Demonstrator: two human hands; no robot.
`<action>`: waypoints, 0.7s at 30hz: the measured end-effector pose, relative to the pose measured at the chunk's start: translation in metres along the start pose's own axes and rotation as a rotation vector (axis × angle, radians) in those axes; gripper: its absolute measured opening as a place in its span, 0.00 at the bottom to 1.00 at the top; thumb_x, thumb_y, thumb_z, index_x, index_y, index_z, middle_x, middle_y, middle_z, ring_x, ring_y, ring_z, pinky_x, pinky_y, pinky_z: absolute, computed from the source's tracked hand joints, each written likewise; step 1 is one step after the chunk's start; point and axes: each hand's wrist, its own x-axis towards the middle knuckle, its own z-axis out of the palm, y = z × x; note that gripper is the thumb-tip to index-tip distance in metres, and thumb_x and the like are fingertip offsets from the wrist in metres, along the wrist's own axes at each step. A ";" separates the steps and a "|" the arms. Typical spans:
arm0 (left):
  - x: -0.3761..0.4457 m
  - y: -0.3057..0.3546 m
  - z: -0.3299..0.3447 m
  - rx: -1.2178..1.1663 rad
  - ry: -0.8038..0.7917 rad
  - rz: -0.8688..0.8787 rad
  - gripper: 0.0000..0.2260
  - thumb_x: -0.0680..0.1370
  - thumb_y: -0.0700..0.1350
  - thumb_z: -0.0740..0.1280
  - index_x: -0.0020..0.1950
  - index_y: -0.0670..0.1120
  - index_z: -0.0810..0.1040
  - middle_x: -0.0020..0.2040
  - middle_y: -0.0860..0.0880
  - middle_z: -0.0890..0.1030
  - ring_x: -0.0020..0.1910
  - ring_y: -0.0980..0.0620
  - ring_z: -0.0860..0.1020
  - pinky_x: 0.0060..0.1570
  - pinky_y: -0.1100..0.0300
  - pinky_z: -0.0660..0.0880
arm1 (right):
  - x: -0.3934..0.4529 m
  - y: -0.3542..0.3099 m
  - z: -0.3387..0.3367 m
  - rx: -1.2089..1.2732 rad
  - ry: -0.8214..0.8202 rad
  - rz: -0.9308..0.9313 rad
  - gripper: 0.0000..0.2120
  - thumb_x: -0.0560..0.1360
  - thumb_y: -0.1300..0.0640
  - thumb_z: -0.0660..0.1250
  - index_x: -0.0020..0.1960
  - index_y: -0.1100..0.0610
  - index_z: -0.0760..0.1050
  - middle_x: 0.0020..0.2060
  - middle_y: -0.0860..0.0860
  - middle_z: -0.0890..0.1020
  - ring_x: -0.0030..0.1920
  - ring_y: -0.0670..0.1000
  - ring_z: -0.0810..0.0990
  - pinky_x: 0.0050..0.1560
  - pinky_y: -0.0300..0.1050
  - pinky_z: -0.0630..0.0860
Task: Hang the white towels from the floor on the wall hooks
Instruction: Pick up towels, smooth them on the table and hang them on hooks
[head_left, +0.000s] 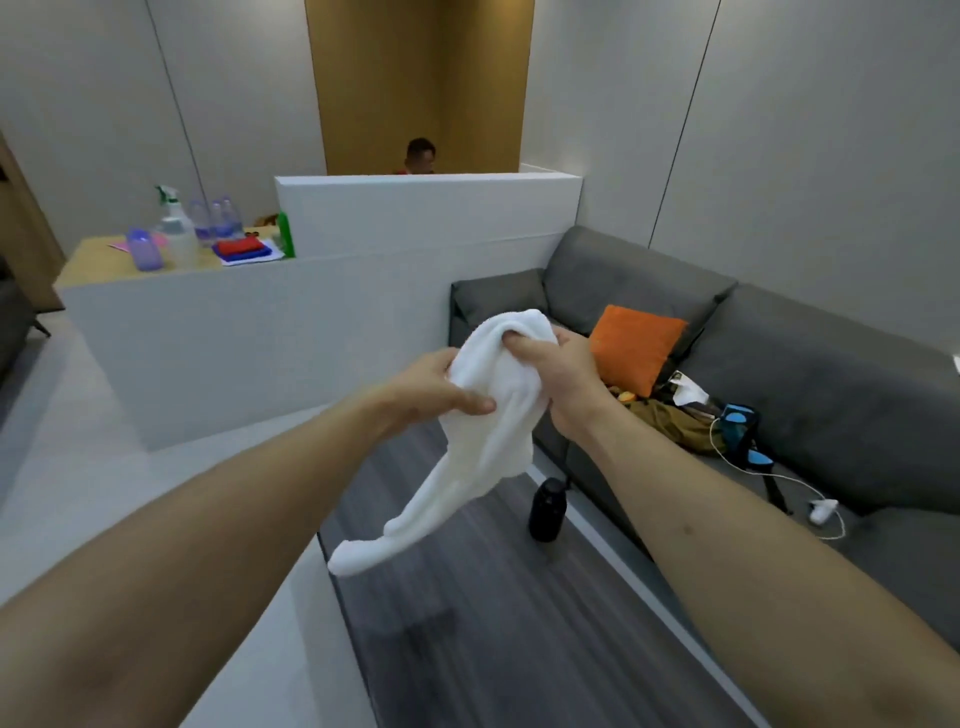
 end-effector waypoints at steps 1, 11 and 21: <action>-0.003 -0.004 0.013 -0.006 0.133 -0.043 0.11 0.73 0.43 0.75 0.54 0.51 0.81 0.49 0.52 0.85 0.50 0.53 0.83 0.43 0.63 0.78 | -0.002 0.001 -0.010 -0.009 -0.037 0.010 0.12 0.71 0.61 0.73 0.53 0.65 0.80 0.50 0.63 0.84 0.50 0.60 0.85 0.48 0.55 0.82; -0.061 0.046 0.054 0.228 0.569 -0.060 0.11 0.67 0.41 0.74 0.47 0.48 0.79 0.42 0.47 0.82 0.39 0.51 0.79 0.35 0.62 0.73 | -0.033 -0.040 -0.035 -0.565 -0.708 -0.060 0.38 0.65 0.59 0.80 0.71 0.53 0.69 0.50 0.54 0.82 0.48 0.51 0.81 0.46 0.44 0.77; -0.095 -0.001 -0.015 0.572 0.583 -0.305 0.06 0.75 0.41 0.68 0.41 0.41 0.82 0.37 0.41 0.83 0.36 0.43 0.82 0.36 0.54 0.79 | 0.019 -0.047 -0.003 -0.949 -0.371 -0.402 0.06 0.73 0.58 0.71 0.44 0.60 0.84 0.37 0.57 0.83 0.44 0.56 0.82 0.40 0.43 0.72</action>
